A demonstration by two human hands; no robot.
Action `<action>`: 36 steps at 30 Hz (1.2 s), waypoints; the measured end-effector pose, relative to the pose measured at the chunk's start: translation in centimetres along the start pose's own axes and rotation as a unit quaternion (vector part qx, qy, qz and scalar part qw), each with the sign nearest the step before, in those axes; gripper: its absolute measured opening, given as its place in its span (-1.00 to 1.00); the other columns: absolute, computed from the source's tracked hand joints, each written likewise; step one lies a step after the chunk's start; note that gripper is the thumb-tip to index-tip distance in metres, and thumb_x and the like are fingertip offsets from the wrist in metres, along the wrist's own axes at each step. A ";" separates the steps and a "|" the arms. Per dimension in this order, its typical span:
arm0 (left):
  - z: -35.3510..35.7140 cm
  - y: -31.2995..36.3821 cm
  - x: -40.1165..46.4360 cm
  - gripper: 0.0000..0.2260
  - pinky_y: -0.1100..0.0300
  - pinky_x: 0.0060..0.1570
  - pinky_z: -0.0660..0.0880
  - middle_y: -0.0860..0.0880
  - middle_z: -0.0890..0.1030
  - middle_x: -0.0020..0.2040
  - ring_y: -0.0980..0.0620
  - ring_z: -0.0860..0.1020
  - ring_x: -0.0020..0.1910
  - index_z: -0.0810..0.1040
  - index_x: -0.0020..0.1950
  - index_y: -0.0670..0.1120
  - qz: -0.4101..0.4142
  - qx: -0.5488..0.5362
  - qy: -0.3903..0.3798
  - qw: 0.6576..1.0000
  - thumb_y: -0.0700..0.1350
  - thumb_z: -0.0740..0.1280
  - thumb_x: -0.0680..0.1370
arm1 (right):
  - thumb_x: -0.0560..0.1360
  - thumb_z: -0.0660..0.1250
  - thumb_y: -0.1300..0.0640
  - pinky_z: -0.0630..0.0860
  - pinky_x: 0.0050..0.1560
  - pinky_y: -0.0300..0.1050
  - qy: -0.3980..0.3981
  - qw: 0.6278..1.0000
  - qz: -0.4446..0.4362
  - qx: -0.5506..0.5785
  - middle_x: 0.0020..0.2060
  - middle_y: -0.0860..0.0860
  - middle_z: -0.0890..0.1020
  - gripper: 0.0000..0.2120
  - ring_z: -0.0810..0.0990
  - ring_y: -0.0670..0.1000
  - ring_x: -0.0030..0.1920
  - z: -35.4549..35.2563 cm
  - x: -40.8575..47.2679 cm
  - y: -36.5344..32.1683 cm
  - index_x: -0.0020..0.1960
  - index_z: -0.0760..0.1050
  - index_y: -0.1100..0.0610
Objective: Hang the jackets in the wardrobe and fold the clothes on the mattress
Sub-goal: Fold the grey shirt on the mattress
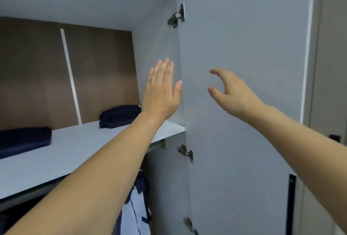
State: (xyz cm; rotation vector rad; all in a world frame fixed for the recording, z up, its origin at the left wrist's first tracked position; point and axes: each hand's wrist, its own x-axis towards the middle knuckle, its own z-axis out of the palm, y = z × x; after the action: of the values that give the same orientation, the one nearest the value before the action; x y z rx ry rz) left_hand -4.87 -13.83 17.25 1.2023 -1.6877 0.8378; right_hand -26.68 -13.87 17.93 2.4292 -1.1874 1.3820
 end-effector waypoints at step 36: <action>36.6 93.7 2.9 -0.53 0.06 0.56 0.02 -0.14 0.21 0.57 -0.06 0.15 0.56 0.21 0.55 -0.22 0.294 -0.425 -0.121 0.848 -0.08 0.13 0.67 | 0.61 0.20 0.04 0.20 0.42 -0.13 0.104 0.817 0.488 -0.290 0.48 -0.02 0.31 -0.50 0.27 -0.01 0.47 -56.1 -50.5 53.6 0.51 0.22 0.10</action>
State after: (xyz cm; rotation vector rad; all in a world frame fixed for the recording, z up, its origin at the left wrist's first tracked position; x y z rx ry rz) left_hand -104.31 -18.56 2.43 0.1648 -2.3162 0.1718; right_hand -115.38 2.91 -2.67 1.1858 -2.4776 1.0888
